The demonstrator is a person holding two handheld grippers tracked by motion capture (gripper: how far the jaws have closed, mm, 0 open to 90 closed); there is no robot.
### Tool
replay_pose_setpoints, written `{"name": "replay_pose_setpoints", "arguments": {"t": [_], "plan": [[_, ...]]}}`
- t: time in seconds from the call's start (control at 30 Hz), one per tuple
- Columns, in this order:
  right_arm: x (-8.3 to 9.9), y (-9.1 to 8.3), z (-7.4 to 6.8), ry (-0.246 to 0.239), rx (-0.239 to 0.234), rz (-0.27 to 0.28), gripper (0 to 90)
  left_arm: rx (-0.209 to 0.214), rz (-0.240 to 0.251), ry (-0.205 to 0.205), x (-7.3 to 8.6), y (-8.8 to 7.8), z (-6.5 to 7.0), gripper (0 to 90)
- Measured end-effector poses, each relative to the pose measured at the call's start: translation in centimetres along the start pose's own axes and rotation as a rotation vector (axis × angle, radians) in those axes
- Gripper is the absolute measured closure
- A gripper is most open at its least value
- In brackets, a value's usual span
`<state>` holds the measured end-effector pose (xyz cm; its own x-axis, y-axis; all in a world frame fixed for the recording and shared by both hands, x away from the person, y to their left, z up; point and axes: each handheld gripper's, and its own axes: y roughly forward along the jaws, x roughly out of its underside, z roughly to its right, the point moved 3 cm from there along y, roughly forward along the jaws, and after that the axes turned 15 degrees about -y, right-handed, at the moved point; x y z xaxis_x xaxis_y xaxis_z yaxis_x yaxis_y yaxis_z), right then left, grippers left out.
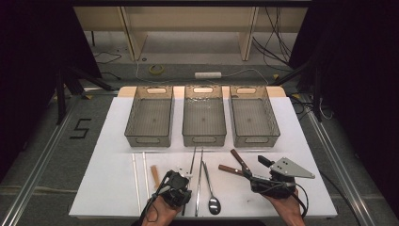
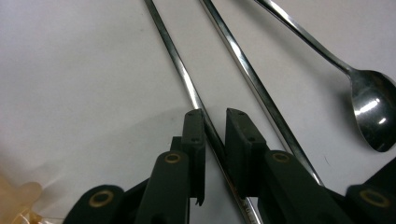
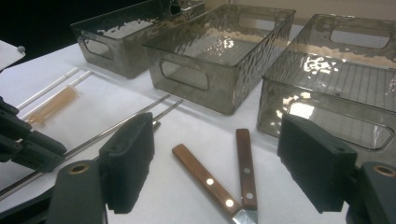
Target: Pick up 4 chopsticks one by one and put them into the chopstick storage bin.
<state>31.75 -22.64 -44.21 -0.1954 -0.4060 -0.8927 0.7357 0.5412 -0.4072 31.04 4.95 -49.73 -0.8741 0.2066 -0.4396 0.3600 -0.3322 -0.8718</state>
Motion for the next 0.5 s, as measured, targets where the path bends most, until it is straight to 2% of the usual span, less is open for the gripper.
{"name": "replay_pose_setpoints", "arguments": {"t": [0.1,0.23,0.5], "plan": [[-0.02,-0.01,-0.02,0.0,0.0,0.001,28.3,0.012,-0.001,-0.01,0.11,-0.07,-0.04,74.2],[-0.01,0.01,-0.01,0.0,0.0,0.0,28.3,0.004,0.002,0.012,0.7,-0.27,0.27,74.4],[-0.04,0.01,-0.04,-0.002,0.0,0.001,28.3,-0.008,0.012,0.019,0.87,-0.37,0.38,77.5]]}}
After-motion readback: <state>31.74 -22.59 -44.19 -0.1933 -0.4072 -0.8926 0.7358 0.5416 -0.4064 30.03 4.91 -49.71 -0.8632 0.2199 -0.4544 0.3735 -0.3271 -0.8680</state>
